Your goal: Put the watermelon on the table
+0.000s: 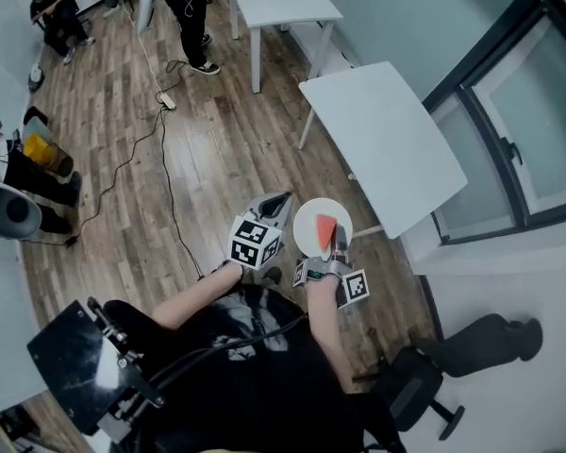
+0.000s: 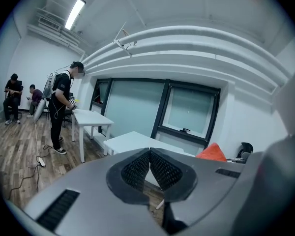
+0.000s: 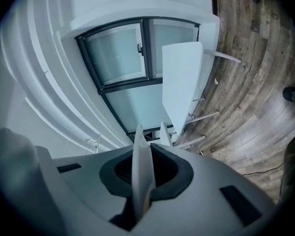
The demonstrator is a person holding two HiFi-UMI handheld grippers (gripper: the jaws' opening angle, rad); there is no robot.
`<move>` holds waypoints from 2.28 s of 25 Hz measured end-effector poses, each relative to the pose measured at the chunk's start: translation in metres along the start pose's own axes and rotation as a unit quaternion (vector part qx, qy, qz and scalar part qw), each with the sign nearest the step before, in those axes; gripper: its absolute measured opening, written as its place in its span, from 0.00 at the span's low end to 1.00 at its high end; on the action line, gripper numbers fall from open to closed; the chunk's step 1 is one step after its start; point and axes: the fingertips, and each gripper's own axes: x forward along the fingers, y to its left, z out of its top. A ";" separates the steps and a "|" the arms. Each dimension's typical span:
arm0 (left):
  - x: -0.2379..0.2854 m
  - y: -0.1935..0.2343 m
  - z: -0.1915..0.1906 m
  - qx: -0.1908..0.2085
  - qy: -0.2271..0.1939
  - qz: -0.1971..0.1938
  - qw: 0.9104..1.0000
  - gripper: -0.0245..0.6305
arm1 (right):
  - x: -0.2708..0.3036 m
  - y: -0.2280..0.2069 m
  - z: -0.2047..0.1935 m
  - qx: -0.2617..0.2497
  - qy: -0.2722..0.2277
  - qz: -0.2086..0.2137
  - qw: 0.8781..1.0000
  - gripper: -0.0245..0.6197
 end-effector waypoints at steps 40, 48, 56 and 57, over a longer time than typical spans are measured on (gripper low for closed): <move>0.445 0.143 0.091 -0.034 0.079 -0.139 0.987 0.05 | 0.434 0.000 0.151 -0.033 -0.066 -0.007 0.997 0.08; 0.587 0.143 0.040 -0.047 0.138 -0.110 0.983 0.05 | 0.527 -0.056 0.250 -0.094 -0.013 -0.031 0.995 0.08; 0.643 0.156 0.018 -0.091 0.196 -0.087 0.973 0.05 | 0.587 -0.114 0.310 -0.132 -0.034 -0.105 0.985 0.08; 0.652 0.157 0.015 -0.082 0.205 -0.091 0.971 0.05 | 0.594 -0.122 0.316 -0.134 -0.039 -0.114 0.984 0.08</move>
